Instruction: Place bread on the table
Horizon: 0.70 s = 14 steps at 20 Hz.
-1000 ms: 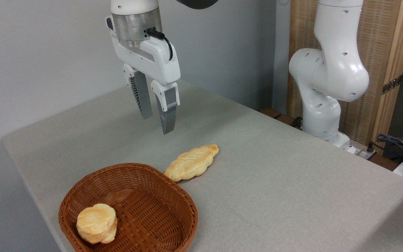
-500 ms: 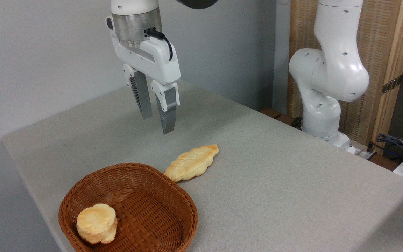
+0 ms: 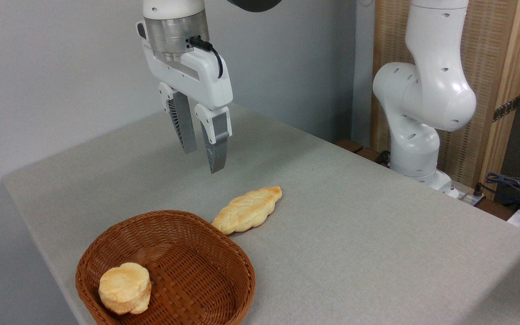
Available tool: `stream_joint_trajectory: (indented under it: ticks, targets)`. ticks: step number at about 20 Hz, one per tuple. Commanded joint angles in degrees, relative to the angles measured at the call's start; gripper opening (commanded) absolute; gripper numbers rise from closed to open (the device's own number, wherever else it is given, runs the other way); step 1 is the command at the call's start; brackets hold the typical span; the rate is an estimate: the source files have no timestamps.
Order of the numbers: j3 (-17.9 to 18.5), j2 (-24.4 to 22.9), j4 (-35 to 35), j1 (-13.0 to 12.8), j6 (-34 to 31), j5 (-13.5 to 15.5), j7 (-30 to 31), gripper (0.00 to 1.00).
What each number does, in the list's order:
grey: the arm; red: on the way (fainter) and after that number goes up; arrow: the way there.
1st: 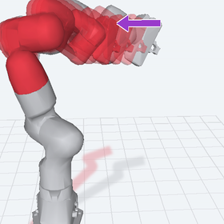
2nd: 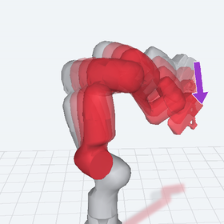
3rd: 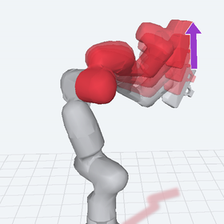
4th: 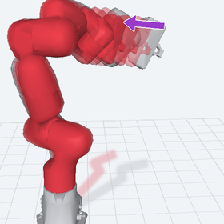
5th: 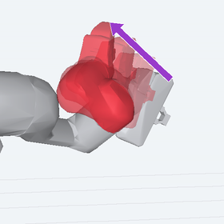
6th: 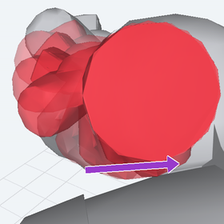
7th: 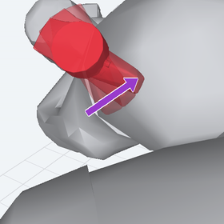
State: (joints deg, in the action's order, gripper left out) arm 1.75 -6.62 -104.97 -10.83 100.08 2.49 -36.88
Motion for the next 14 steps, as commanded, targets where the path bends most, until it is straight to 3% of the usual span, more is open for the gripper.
stream_joint_trajectory:
  ticks: [1,14]
  targets:
    - [-0.3,0.0,0.4,0.4,-0.5,0.9,0.5,1.0]
    - [0.3,0.4,0.4,0.5,-1.2,0.3,0.5,1.0]
